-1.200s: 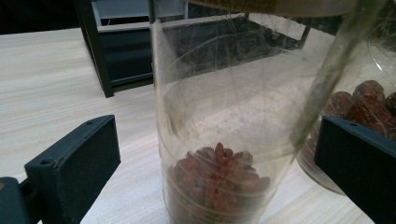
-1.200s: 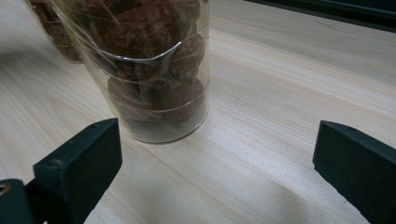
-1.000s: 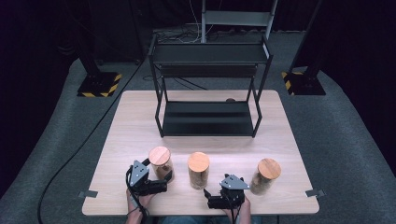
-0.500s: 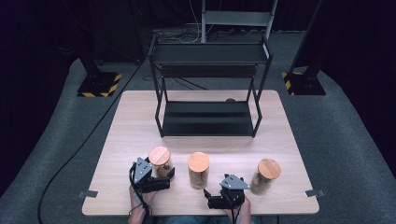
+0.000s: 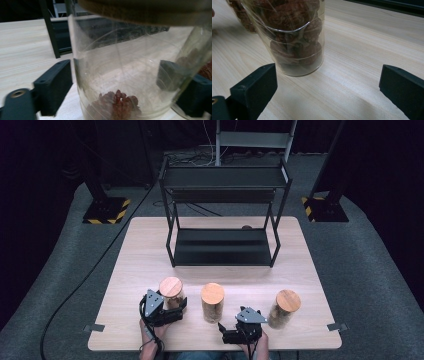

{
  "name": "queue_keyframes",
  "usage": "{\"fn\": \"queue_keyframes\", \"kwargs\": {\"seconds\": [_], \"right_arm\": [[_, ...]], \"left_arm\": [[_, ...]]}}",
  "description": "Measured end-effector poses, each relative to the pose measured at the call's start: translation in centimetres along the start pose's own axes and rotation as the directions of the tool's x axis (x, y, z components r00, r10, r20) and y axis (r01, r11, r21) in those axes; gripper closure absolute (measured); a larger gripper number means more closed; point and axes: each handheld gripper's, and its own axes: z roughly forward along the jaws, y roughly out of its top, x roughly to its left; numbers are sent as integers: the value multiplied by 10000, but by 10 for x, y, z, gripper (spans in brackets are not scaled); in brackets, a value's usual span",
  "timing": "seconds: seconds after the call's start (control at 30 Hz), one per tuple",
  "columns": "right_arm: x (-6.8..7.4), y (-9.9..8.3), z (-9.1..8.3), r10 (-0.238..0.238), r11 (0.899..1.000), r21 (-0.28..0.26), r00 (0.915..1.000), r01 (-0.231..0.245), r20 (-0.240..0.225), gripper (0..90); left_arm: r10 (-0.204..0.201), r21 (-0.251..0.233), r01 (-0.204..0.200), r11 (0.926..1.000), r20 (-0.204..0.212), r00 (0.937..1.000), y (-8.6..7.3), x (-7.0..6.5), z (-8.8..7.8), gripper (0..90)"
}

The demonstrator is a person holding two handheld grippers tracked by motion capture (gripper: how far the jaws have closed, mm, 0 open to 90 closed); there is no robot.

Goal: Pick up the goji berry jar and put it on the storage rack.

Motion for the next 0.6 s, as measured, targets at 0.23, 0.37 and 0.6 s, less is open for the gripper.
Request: {"fn": "queue_keyframes", "kwargs": {"seconds": [0.23, 0.37, 0.6], "right_arm": [[0, 0, 0, -60, 10000, 55, 10000, 60, -61, 10], [0, 0, 0, -61, 10000, 58, 10000, 61, -54, 10], [0, 0, 1, -70, 9999, 78, 10000, 70, -61, 11]], "left_arm": [[25, -69, -24, 10000, 172, 9998, -1, -2, 0, 230], [27, -96, -26, 10000, 175, 9998, -1, -1, 0, 233], [71, -62, -69, 10000, 229, 9997, -1, -1, 0, 237]]}}
